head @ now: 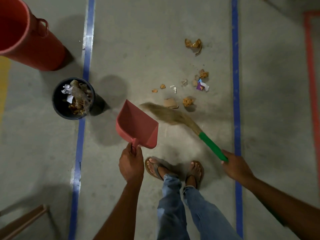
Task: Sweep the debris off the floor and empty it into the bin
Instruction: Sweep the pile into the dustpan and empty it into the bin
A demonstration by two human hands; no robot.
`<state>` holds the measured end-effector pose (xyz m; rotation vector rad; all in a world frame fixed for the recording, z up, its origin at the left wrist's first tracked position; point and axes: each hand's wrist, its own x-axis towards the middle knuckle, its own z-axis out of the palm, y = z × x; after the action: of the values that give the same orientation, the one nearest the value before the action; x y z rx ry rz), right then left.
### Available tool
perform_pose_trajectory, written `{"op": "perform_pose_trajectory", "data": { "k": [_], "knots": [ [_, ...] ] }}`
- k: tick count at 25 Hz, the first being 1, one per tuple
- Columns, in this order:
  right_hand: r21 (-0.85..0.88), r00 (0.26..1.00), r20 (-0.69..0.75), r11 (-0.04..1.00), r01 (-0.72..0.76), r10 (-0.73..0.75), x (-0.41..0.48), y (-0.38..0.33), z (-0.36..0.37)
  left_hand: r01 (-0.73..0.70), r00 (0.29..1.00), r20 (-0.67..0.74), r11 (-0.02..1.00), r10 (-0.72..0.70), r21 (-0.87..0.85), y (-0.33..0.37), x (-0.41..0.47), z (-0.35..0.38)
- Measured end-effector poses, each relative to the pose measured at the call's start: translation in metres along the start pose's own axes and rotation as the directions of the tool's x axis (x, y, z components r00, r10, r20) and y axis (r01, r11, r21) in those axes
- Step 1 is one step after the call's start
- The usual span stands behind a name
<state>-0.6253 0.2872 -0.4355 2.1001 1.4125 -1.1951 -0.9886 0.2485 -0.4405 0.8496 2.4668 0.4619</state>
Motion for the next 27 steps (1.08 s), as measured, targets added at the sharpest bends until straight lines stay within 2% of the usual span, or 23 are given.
{"op": "perform_pose_trajectory", "data": {
  "k": [3, 6, 11, 14, 16, 19, 22, 27],
  "knots": [
    [0.044, 0.990, -0.140, 0.999, -0.023, 0.029, 0.043, -0.006, -0.009, -0.036, 0.999, 0.010, 0.999, 0.036, -0.006, 0.010, -0.018, 0.013],
    [0.100, 0.979, -0.205, 0.994, 0.036, -0.015, 0.018, 0.010, -0.025, -0.037, 0.999, 0.023, 0.999, 0.037, -0.004, 0.021, -0.040, 0.022],
    [0.075, 0.976, -0.178, 0.987, 0.140, -0.125, -0.056, 0.048, -0.010, -0.019, 0.999, 0.035, 0.999, 0.020, -0.035, 0.045, -0.074, 0.031],
    [0.129, 0.989, -0.132, 0.988, 0.084, -0.067, -0.044, 0.041, 0.003, -0.047, 0.998, 0.048, 0.998, 0.049, -0.044, 0.053, -0.077, 0.036],
    [0.153, 0.994, -0.109, 0.988, -0.013, 0.030, -0.020, 0.037, 0.003, -0.064, 0.996, 0.057, 0.997, 0.066, -0.044, 0.060, -0.073, 0.040],
    [0.139, 0.968, -0.183, 0.979, -0.147, 0.171, 0.023, 0.034, -0.013, -0.105, 0.991, 0.073, 0.993, 0.110, -0.060, 0.077, -0.066, 0.053],
    [0.135, 0.949, -0.259, 0.980, -0.149, 0.180, 0.052, 0.029, -0.044, -0.114, 0.987, 0.101, 0.989, 0.123, -0.093, 0.097, -0.056, 0.066],
    [0.260, 0.942, -0.302, 0.963, -0.067, 0.147, 0.042, 0.046, -0.081, -0.152, 0.974, 0.155, 0.982, 0.168, -0.107, 0.131, -0.036, 0.077]
  ]
}}
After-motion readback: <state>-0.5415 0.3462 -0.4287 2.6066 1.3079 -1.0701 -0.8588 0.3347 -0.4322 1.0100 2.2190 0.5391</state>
